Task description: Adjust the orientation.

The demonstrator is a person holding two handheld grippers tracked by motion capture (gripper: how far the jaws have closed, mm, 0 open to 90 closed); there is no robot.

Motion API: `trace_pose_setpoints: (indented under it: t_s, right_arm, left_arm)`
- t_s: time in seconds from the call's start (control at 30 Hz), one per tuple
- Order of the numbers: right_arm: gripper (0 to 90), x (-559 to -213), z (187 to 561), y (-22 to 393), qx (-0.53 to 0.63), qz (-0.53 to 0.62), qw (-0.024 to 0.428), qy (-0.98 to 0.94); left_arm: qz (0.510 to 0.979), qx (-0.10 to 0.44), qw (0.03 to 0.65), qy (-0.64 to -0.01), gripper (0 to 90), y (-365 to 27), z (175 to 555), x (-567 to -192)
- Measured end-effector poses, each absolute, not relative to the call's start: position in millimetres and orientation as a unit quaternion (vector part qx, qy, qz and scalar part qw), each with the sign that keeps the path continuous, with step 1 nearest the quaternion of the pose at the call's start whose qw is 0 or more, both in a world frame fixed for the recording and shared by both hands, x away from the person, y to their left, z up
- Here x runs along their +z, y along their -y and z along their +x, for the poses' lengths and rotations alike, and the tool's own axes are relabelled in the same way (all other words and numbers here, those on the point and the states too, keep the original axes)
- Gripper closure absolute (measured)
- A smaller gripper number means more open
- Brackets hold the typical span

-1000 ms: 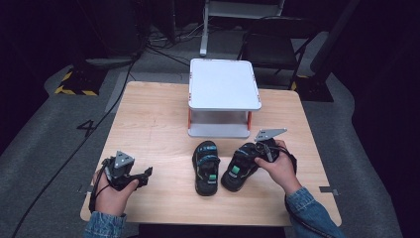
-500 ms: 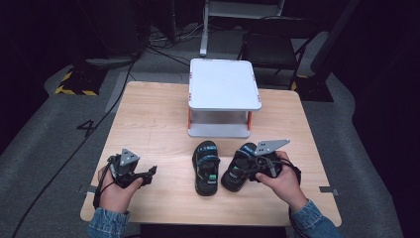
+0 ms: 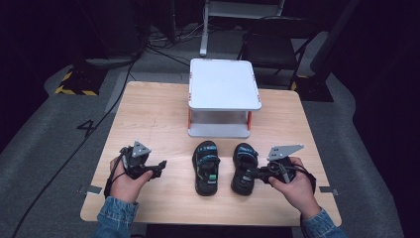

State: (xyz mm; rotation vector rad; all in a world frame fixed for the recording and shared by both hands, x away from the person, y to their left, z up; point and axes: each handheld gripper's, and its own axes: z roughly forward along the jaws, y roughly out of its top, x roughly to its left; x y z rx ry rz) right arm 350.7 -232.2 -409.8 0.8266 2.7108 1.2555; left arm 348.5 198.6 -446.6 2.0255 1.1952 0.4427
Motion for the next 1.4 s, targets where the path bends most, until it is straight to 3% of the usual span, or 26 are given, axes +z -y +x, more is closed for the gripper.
trace_pose_setpoints:
  t_s: [0.3, 0.4, 0.47, 0.5, 0.57, 0.77, 0.83, 0.87, 0.9, 1.17, 1.4]
  right_arm:
    - [83.8, -417.3, 345.5, 242.6, 0.401, 0.270, -0.003, -0.875]
    - [69.4, -412.7, 347.0, 243.1, 0.423, 0.273, 0.002, -0.864]
    - [56.9, -409.8, 350.5, 245.4, 0.437, 0.283, 0.043, -0.853]
    - [54.5, -410.1, 354.0, 246.4, 0.433, 0.291, 0.073, -0.850]
    - [50.7, -414.6, 360.5, 247.0, 0.425, 0.300, 0.094, -0.849]
    - [41.7, -441.4, 385.3, 238.7, 0.409, 0.312, 0.093, -0.852]
    - [45.9, -448.0, 393.0, 235.0, 0.406, 0.310, 0.086, -0.856]
    - [52.6, -450.5, 395.9, 233.3, 0.400, 0.306, 0.084, -0.860]
    - [64.8, -452.1, 397.7, 231.9, 0.395, 0.300, 0.082, -0.865]
    - [67.5, -441.6, 400.7, 214.8, 0.415, 0.248, 0.108, -0.869]
    - [67.6, -443.0, 404.5, 195.9, 0.446, 0.238, 0.095, -0.858]
  left_arm:
    - [0.798, 0.165, 0.367, -0.448, 26.0, -185.6, 359.7, -447.7]
    - [0.797, 0.165, 0.367, -0.450, 26.0, -186.4, 359.2, -447.5]
    - [0.796, 0.168, 0.367, -0.452, 26.0, -187.6, 358.2, -447.4]
    - [0.795, 0.168, 0.367, -0.453, 26.0, -187.9, 357.7, -447.6]
    - [0.795, 0.170, 0.365, -0.453, 26.0, -189.0, 355.5, -447.9]
    - [0.794, 0.171, 0.358, -0.460, 26.1, -193.6, 347.0, -451.6]
    - [0.794, 0.169, 0.356, -0.463, 26.0, -196.0, 343.9, -452.6]
    - [0.793, 0.169, 0.355, -0.465, 26.0, -197.4, 342.3, -453.0]
    - [0.792, 0.169, 0.355, -0.468, 26.0, -199.0, 340.6, -453.5]
    - [0.781, 0.177, 0.350, -0.486, 26.0, -213.3, 326.9, -455.8]
    - [0.774, 0.181, 0.346, -0.498, 26.1, -222.7, 317.4, -457.2]
